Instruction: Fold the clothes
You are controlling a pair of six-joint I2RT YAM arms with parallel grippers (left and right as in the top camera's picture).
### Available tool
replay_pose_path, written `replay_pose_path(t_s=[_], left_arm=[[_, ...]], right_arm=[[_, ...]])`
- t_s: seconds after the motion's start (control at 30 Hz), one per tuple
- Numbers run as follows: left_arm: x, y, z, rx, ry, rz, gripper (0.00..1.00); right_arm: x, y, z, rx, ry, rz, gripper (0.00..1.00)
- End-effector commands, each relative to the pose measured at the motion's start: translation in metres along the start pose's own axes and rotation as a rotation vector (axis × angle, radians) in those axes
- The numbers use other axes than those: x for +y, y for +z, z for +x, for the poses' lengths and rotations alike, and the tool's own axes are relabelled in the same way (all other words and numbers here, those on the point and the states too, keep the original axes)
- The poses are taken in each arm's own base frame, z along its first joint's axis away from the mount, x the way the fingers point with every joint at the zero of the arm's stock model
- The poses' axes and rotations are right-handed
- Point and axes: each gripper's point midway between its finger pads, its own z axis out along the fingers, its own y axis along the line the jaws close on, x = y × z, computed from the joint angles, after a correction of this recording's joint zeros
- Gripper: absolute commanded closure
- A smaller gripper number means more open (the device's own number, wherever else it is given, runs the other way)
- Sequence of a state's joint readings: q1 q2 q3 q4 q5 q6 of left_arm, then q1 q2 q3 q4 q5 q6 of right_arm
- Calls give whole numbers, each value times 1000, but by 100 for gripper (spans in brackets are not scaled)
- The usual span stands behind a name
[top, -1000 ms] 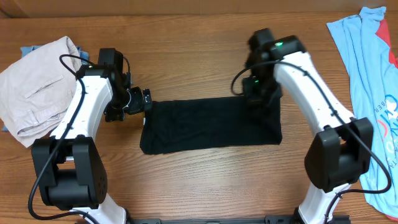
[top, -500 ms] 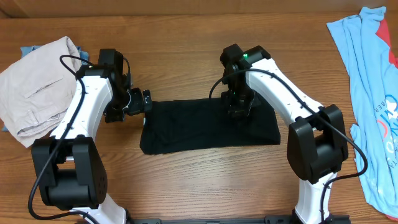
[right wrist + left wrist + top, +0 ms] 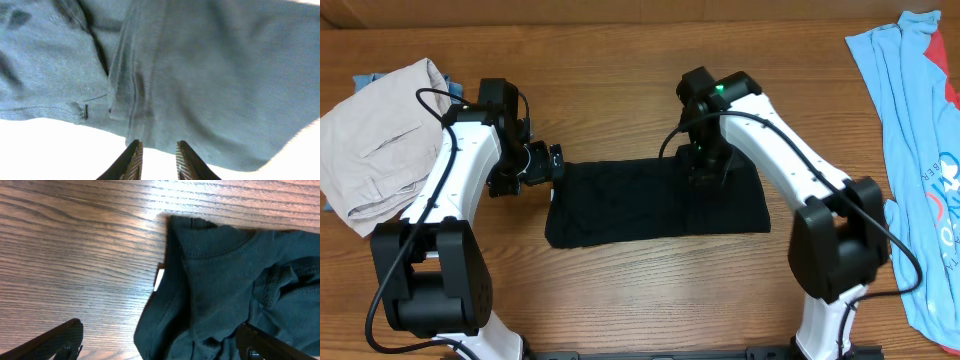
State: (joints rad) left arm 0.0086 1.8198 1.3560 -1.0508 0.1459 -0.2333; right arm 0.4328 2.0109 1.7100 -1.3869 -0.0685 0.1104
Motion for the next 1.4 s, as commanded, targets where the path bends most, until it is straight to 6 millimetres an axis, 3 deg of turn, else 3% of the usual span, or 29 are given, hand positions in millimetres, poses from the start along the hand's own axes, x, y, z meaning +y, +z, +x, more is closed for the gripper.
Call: replay_pose_path(t_s=[0.0,0.2,0.43,0.73,1.1,1.27,1.37], left_arm=[[-2,-2,-6,-12,-4,14,0],[-2,-2,-5,-9,-4,14,0],[1,-2,6,39,-12,2,0],[-4,8,17,72,14,44,0],[-3,52,26,39,53,93,0],[-19,65,36,42,109,210,1],[-25,71,42,45,140,239,8]], right_arm=[[-13,-41,-8,-132,44,39,74],[-20,-28,-6,-114,55,57,74],[-43,-22,-18,-166,184,112,68],[-46,-9,-8,-122,188,108,68],[-46,-8,-8,-119,188,108,67],[-46,-8,-8,-120,188,108,67],[-46,-8,-8,-120,188,108,67]])
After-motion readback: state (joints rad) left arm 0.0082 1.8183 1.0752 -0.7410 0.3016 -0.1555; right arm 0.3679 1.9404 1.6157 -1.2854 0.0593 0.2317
